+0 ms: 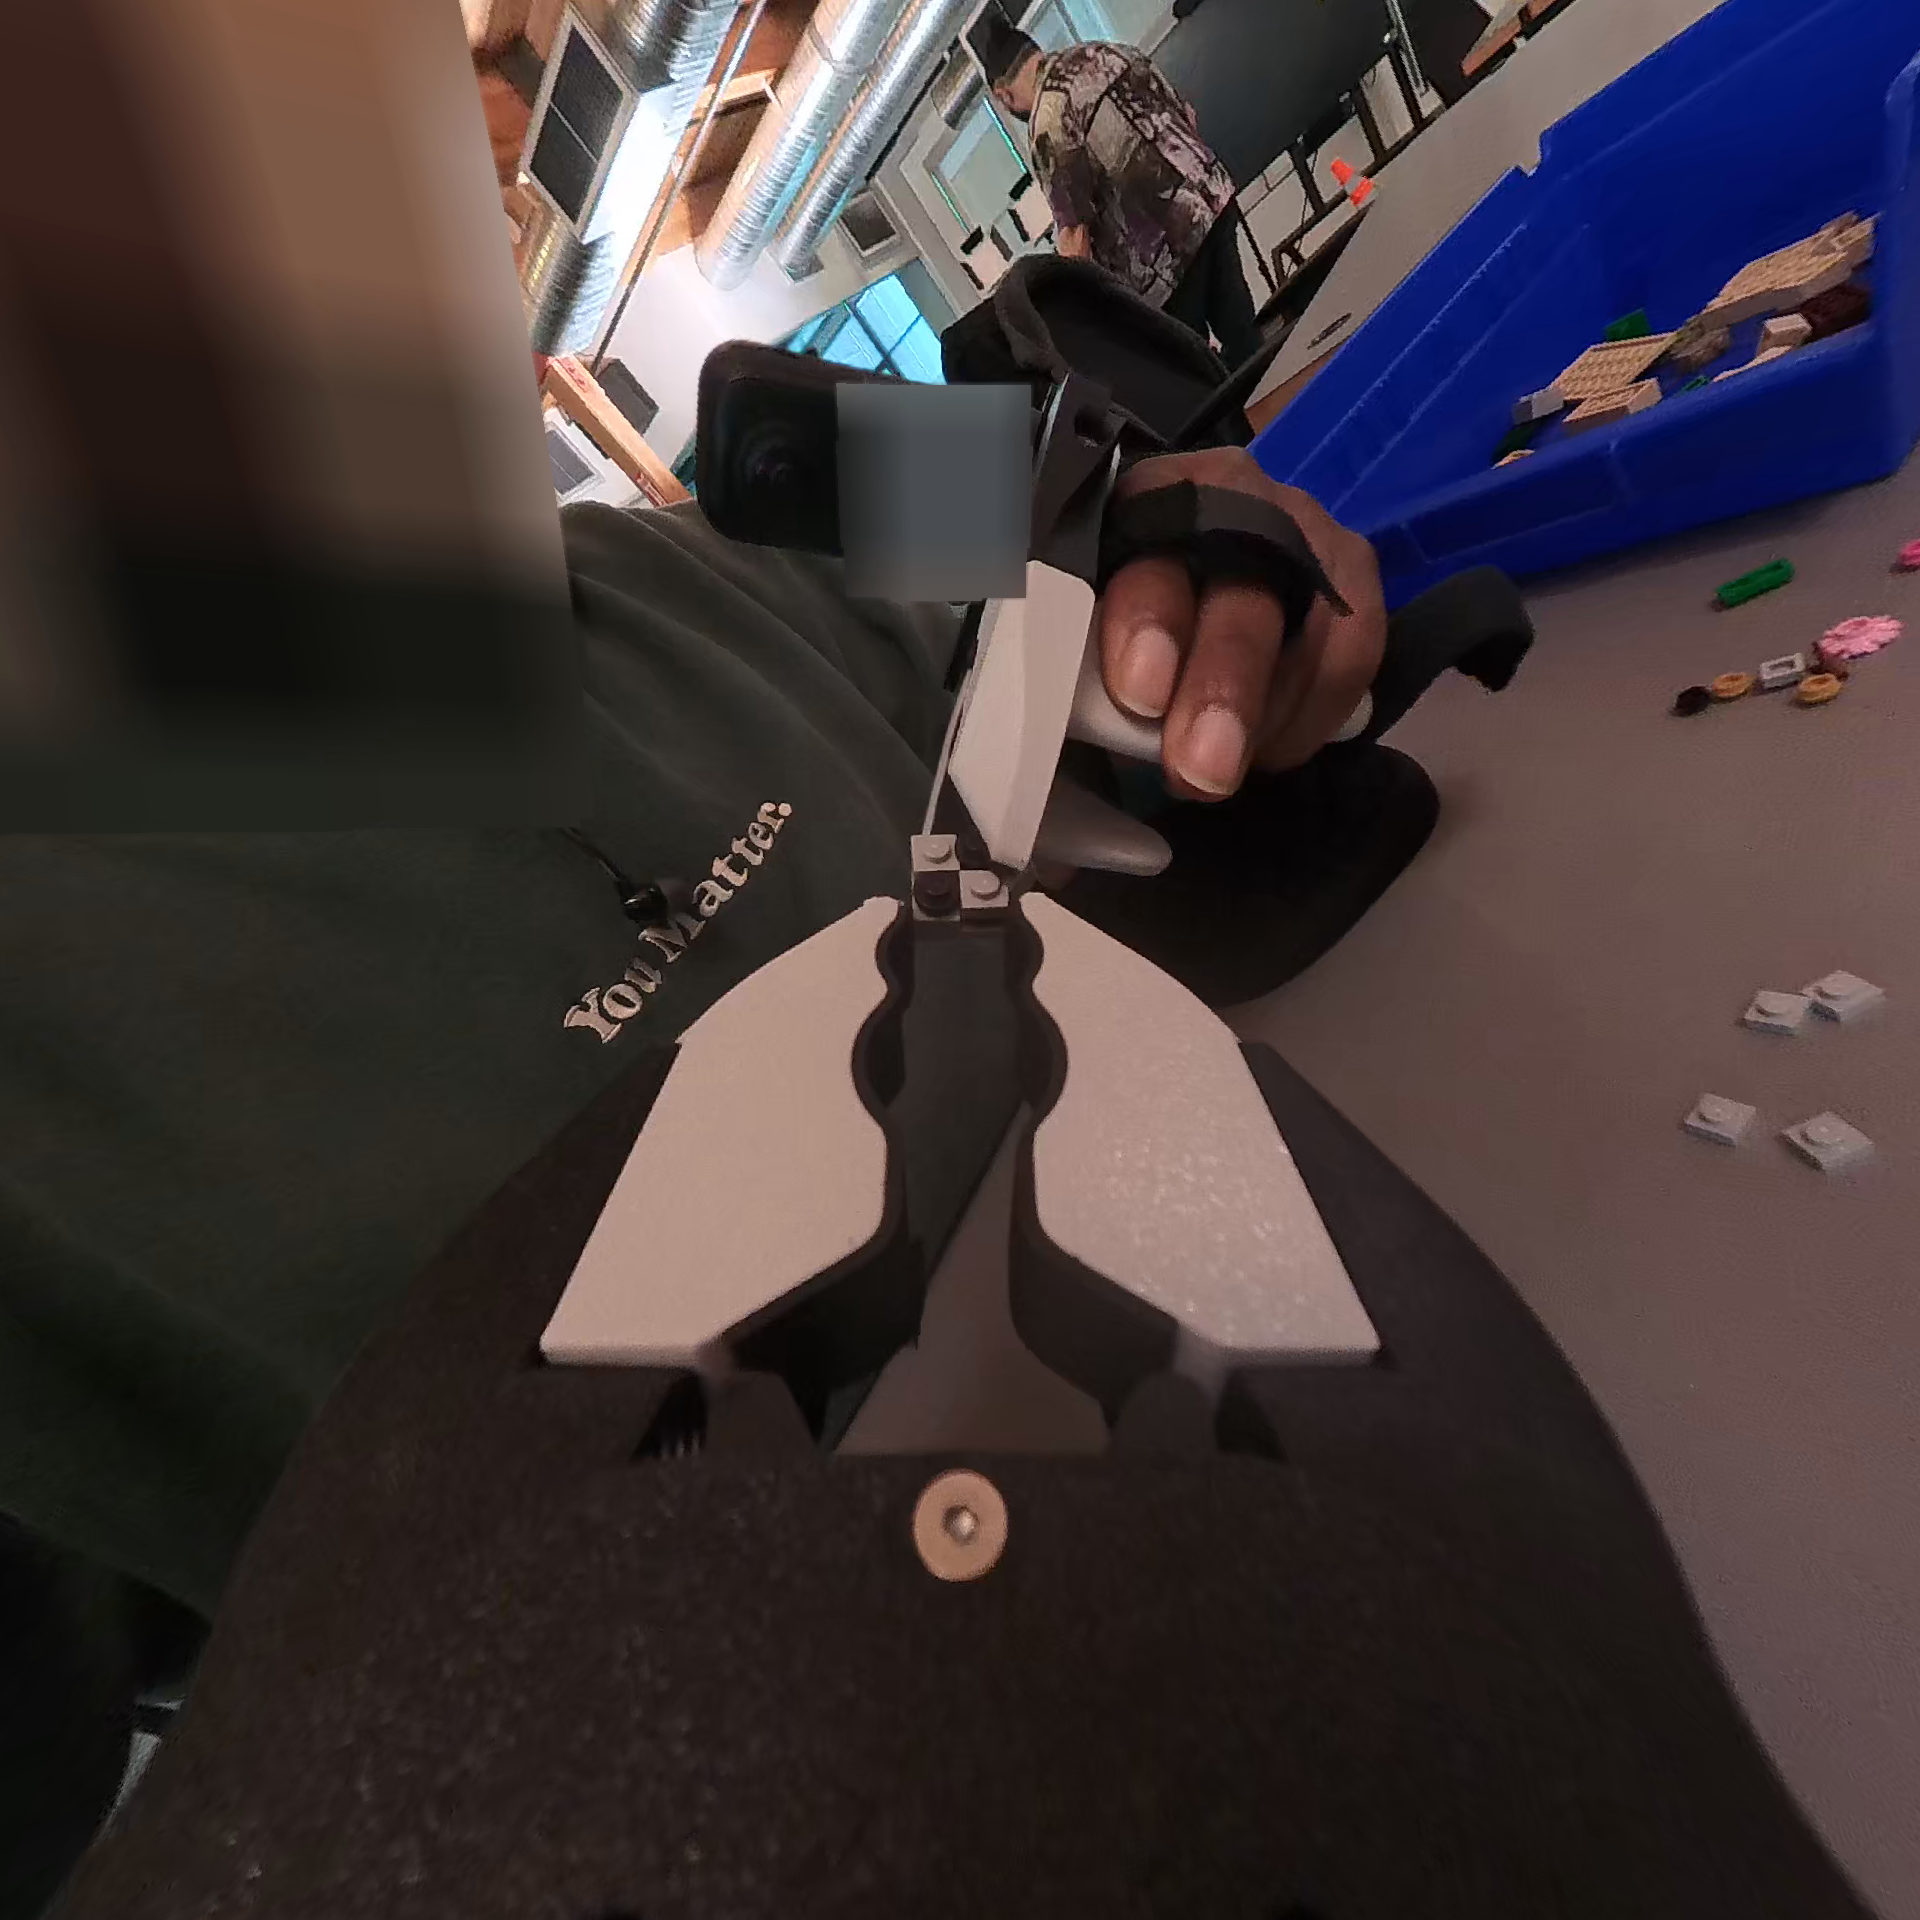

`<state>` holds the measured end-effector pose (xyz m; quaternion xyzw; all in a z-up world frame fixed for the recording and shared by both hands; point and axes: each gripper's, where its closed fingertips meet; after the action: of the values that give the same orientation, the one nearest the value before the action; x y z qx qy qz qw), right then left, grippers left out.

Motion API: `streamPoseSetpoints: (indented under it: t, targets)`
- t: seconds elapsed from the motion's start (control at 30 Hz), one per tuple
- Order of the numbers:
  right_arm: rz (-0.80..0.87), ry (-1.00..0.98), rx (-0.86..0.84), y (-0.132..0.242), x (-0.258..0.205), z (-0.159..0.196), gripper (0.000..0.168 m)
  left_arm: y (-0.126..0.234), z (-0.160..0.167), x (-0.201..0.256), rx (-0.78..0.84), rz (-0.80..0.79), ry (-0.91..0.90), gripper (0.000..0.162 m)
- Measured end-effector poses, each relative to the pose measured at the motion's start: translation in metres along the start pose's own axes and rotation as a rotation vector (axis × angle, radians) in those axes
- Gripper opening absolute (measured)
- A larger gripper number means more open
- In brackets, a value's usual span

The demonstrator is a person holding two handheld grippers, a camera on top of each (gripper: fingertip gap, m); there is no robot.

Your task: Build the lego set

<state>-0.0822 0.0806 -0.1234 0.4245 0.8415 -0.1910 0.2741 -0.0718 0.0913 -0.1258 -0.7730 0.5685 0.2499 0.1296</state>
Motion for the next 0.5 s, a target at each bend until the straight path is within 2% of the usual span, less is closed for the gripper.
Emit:
streamPoseSetpoints:
  t: [0.2,0.5]
  targets:
    - [0.000,0.000,-0.018,0.0003,-0.0012,0.0016,0.016,-0.0010,0.0005,-0.0009,0.008,-0.023,-0.034,0.017]
    - [0.003,0.018,-0.019,-0.0002,-0.0027,0.0005,0.016,-0.0003,-0.0014,0.0003,0.012,-0.018,-0.041,0.013]
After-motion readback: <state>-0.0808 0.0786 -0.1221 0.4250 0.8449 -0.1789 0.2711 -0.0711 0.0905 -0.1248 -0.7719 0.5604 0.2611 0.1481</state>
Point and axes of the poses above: each gripper's, where its closed fingertips meet, y back along the fingers, z out of its underside, x = y × z across the jaws, and after that the axes turned 6 degrees about -z, right-handed
